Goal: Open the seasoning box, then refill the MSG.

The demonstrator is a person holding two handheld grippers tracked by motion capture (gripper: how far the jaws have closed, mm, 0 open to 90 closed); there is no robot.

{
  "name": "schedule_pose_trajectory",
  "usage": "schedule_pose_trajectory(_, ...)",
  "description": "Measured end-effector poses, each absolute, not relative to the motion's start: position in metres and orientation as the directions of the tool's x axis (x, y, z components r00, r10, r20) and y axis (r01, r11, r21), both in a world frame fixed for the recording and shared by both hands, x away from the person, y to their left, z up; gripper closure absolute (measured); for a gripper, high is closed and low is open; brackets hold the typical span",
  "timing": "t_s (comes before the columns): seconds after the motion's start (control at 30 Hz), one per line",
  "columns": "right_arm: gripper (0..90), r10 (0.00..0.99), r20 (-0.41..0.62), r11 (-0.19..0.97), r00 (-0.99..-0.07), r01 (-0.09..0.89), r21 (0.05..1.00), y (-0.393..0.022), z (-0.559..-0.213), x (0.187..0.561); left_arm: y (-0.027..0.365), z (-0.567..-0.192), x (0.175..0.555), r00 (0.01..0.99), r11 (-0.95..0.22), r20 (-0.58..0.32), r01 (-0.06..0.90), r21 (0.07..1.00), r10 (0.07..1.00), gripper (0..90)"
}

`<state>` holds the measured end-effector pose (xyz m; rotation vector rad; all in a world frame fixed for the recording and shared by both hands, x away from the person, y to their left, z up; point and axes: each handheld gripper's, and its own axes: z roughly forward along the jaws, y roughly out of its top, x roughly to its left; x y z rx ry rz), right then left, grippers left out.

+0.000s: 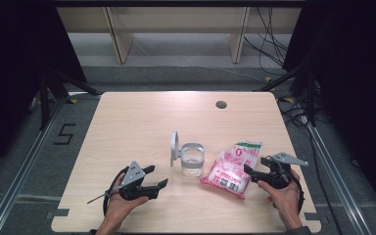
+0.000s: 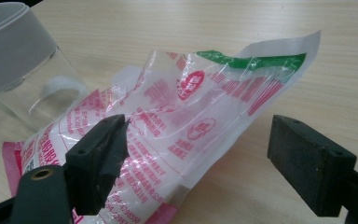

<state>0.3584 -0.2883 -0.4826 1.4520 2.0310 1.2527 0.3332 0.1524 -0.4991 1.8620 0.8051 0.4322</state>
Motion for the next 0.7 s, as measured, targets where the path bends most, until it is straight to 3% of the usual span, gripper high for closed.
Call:
schedule_pose_trajectory(0.1, 21.1, 0.876, 0.234, 0.065, -0.421, 0.585, 0.808, -0.286, -0.484, 0.357, 0.151, -0.499, 0.333, 0.710, -0.246, -0.072, 0.335, 0.909, 0.701, 29.7)
schedule_pose_trajectory(0.17, 21.5, 0.874, 0.202, 0.100, -0.443, 0.569, 0.816, -0.287, -0.487, 0.360, 0.151, -0.499, 0.333, 0.710, -0.246, -0.072, 0.336, 0.909, 0.701, 29.7)
schedule_pose_trajectory(0.23, 22.2, 0.871, 0.246, 0.063, -0.425, 0.595, 0.801, -0.284, -0.487, 0.358, 0.152, -0.499, 0.333, 0.712, -0.258, -0.062, 0.333, 0.907, 0.699, 29.7)
schedule_pose_trajectory(0.3, 23.2, 0.872, 0.244, 0.067, -0.424, 0.597, 0.800, -0.283, -0.489, 0.359, 0.152, -0.499, 0.333, 0.708, -0.247, -0.071, 0.336, 0.909, 0.702, 29.6)
schedule_pose_trajectory(0.33, 23.2, 0.866, 0.196, 0.122, -0.460, 0.576, 0.809, -0.287, -0.490, 0.362, 0.152, -0.499, 0.333, 0.713, -0.252, -0.067, 0.332, 0.909, 0.698, 29.6)
schedule_pose_trajectory(0.37, 23.2, 0.863, 0.277, 0.049, -0.423, 0.616, 0.787, -0.282, -0.490, 0.360, 0.153, -0.499, 0.332, 0.708, -0.245, -0.074, 0.338, 0.909, 0.702, 29.6)
schedule_pose_trajectory(0.43, 23.5, 0.862, 0.222, 0.104, -0.455, 0.589, 0.802, -0.286, -0.493, 0.365, 0.153, -0.498, 0.333, 0.708, -0.245, -0.068, 0.331, 0.911, 0.703, 29.6)
schedule_pose_trajectory(0.47, 23.9, 0.864, 0.278, 0.056, -0.421, 0.628, 0.776, -0.282, -0.493, 0.363, 0.154, -0.498, 0.335, 0.719, -0.261, -0.047, 0.311, 0.914, 0.694, 29.6)
schedule_pose_trajectory(0.5, 24.1, 0.865, 0.220, 0.106, -0.452, 0.591, 0.799, -0.285, -0.496, 0.367, 0.153, -0.499, 0.333, 0.709, -0.247, -0.069, 0.333, 0.910, 0.702, 29.6)
schedule_pose_trajectory(0.6, 26.4, 0.850, 0.248, 0.096, -0.465, 0.599, 0.795, -0.285, -0.498, 0.370, 0.151, -0.499, 0.333, 0.708, -0.248, -0.067, 0.333, 0.910, 0.703, 29.6)
schedule_pose_trajectory(0.63, 27.3, 0.859, 0.279, 0.071, -0.429, 0.640, 0.765, -0.281, -0.496, 0.368, 0.152, -0.499, 0.333, 0.709, -0.260, -0.058, 0.332, 0.907, 0.703, 29.6)
schedule_pose_trajectory(0.7, 29.1, 0.848, 0.253, 0.097, -0.465, 0.607, 0.789, -0.282, -0.499, 0.372, 0.151, -0.499, 0.332, 0.714, -0.252, -0.068, 0.332, 0.909, 0.697, 29.6)
